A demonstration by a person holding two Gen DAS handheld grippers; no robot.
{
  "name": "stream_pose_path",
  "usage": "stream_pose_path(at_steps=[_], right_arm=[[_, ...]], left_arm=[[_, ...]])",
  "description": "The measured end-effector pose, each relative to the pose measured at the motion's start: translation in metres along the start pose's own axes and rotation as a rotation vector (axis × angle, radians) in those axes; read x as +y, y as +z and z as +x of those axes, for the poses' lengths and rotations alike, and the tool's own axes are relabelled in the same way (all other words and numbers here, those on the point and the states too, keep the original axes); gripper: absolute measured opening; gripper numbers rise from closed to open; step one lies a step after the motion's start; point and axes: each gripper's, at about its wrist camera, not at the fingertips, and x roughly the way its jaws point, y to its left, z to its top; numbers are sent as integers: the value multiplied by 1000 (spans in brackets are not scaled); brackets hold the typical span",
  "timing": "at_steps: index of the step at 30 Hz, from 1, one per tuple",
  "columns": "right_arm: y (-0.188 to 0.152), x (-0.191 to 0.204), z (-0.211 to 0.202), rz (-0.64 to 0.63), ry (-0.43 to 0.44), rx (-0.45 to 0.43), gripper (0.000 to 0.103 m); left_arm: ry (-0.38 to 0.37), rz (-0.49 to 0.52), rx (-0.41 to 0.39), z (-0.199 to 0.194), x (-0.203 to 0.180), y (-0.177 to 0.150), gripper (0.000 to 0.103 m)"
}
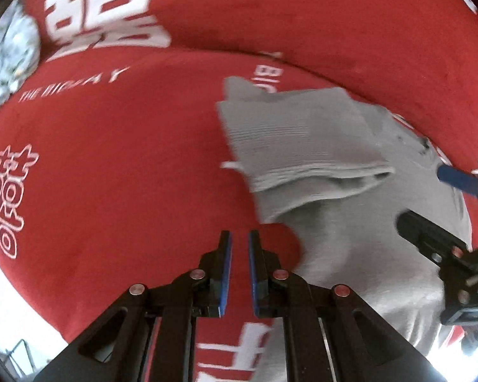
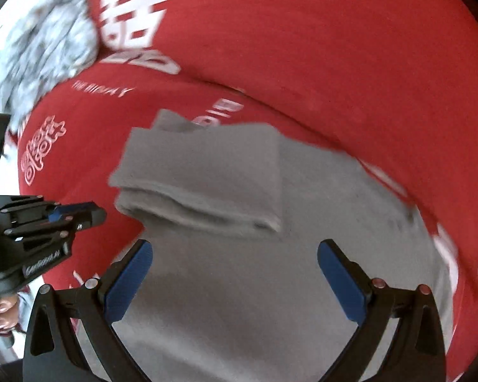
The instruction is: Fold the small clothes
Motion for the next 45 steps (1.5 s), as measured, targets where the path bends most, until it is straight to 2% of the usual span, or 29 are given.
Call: stream_pose_path(at_steps=[3,6,7,9,12,13,14,15,16,17,20,24,28,31,33,40,45], right_arm=[[16,22,18,-73,-21,15,103],[29,35,27,-95,18,14,103],[32,40,26,-102,39,6,103],[38,53,29,-121,66,2,103],[46,78,48,-152,43,11,101],[48,83,59,-155,14,28,86],[50,83,69,-144,11,57,65],[52,80,74,-114,33,76,16],[54,70,74,-37,54,79,18],[55,52,65,83,93,42,17],[54,12,35,279,134,-42,17],[40,-38,-5,484,172,-134,16],[5,-92,-42,658,167,-199,15],[-20,-123,-51,748,213,-188,15],[-36,-138,-54,794,193,-178,14],[-123,-209,-68,1141,173,-218,14],[-164,-244,-60,1227,164,-181,14]], left_arm=[[-3,-46,14,2,17,2,12],[-5,-100,22,7,37,5,12],[-2,-105,24,16,26,12,12],[14,-127,27,17,35,13,12],[41,-152,23,17,45,16,12],[44,-158,27,17,49,18,12],[50,-168,47,19,54,19,12],[56,-172,59,21,55,19,12],[73,-180,78,23,59,18,12],[75,-181,78,23,59,19,12],[81,-172,64,22,58,19,12],[73,-133,64,18,42,23,12],[53,-84,56,12,20,30,12],[45,-30,52,13,-7,36,12],[40,-14,48,13,-17,40,12],[36,84,33,4,-47,54,12],[56,93,49,14,-51,59,12]])
